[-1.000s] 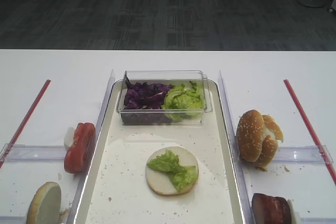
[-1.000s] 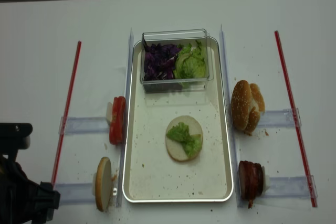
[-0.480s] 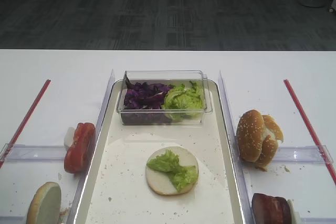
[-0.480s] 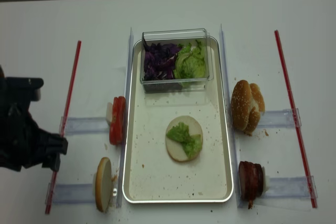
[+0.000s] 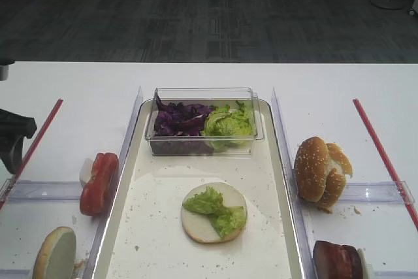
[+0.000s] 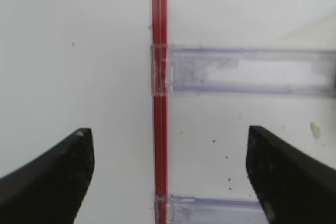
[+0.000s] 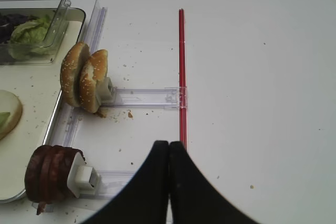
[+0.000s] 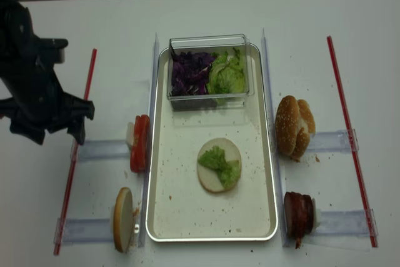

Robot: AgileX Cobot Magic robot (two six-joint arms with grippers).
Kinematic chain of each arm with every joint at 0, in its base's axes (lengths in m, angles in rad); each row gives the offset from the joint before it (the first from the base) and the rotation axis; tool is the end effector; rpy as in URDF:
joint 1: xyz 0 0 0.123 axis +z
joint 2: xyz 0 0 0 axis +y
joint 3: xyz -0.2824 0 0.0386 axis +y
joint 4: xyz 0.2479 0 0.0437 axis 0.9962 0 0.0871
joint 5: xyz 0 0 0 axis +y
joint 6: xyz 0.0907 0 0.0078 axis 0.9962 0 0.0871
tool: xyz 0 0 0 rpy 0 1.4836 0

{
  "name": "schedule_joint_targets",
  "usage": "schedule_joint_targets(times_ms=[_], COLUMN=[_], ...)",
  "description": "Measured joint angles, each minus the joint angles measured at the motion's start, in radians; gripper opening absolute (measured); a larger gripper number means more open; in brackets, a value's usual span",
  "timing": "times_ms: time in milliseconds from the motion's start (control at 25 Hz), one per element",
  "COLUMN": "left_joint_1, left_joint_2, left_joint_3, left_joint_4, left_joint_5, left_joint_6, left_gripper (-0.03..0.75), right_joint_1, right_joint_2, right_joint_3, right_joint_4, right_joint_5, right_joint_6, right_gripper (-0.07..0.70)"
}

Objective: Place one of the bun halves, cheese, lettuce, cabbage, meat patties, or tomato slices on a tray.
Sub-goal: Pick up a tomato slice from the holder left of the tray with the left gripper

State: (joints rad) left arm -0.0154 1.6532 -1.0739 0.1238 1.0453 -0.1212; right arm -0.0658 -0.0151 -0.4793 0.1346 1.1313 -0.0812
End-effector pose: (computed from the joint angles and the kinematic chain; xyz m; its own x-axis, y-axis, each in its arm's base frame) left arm 0.2964 0.0052 0.2117 -0.9981 -0.0431 -0.0429 -0.0474 0.9934 0.1044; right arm -0.0076 0.0116 0.2664 -0.5173 0.0106 -0.8558 -0.0505 0.9978 0.0429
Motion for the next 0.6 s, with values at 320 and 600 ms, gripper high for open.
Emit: schedule_joint_targets(times_ms=[320, 600], left_joint_1=[0.000, -0.004], left_joint_2=[0.098, 0.098], left_joint_3=[-0.122, -0.123], left_joint_4=[-0.002, -0.060], left_joint_5=[0.024, 0.060], left_joint_6=[0.009, 0.029], left_gripper=[0.545, 0.534], right_joint_1=[0.000, 0.000], right_joint_2=[0.000, 0.000], right_joint_3=[0.000, 0.000], right_joint_4=[0.000, 0.000], right_joint_5=[0.000, 0.000], right_joint_6=[0.000, -0.002], right_gripper=[0.037, 0.036])
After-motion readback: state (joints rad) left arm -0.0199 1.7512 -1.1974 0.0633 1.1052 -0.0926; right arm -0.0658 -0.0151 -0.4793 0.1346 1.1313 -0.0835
